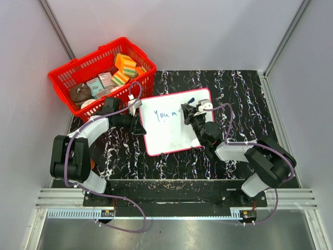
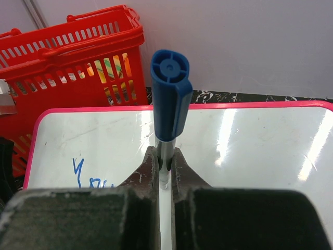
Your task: Write a sentence on the whiteboard
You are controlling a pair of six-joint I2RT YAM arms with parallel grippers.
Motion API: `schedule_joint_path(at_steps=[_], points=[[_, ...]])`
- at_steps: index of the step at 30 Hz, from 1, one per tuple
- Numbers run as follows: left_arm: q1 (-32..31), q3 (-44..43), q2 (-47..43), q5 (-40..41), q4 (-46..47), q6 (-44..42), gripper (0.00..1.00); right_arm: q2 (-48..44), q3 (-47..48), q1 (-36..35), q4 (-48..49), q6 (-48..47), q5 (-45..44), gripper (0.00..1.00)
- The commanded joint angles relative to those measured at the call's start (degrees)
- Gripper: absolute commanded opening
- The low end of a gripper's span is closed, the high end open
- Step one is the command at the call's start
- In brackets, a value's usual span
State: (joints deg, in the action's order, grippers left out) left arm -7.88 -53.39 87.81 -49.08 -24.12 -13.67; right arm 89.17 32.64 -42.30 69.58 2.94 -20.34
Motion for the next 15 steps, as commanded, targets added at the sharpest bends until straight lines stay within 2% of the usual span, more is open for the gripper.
schedule_joint_path(at_steps=[1,15], points=[[-0.91,-0.49,-2.29,0.21,3.03,-2.68,0.00,0.66,1.63,0.56,0.73,0.49,1.17,0.00],[-1.00,-0.58,-2.12,0.21,3.03,-2.59,0.00,-0.92,-1.44,0.47,-0.67,2.51,3.02,0.00]])
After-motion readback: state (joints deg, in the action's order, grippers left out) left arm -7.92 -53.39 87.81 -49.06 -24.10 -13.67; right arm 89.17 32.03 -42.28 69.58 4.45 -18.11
